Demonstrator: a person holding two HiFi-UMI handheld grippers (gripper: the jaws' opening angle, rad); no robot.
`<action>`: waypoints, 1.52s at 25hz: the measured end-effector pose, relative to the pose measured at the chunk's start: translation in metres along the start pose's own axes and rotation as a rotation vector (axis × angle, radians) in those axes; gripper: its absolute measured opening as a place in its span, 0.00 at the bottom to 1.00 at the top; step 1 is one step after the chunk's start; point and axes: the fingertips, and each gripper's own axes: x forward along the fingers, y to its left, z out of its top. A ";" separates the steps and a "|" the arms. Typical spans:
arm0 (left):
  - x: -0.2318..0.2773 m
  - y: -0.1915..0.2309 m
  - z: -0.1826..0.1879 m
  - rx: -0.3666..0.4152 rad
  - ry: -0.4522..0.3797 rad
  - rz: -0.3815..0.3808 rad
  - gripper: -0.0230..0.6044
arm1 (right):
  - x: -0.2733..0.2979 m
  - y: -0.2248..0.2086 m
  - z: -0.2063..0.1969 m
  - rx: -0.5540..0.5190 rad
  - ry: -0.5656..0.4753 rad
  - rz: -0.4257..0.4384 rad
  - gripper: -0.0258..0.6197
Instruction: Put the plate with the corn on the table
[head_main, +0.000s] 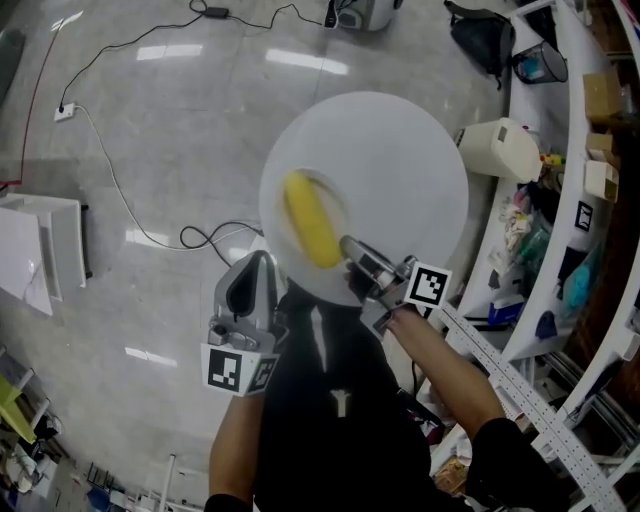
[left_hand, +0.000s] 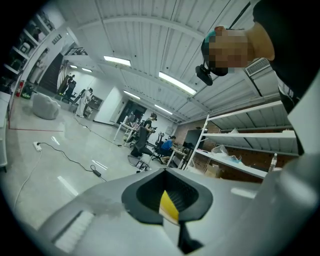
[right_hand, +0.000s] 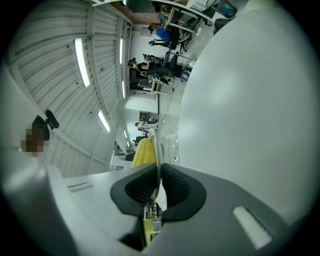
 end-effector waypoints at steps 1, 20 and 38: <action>0.001 0.002 -0.003 -0.002 0.003 0.003 0.04 | 0.002 -0.004 0.000 0.004 -0.004 -0.003 0.09; 0.018 0.038 -0.018 -0.015 0.006 0.033 0.04 | 0.041 -0.057 0.011 0.000 -0.019 -0.052 0.09; 0.029 0.048 -0.020 -0.031 -0.005 0.027 0.04 | 0.050 -0.081 0.008 0.049 -0.008 -0.113 0.10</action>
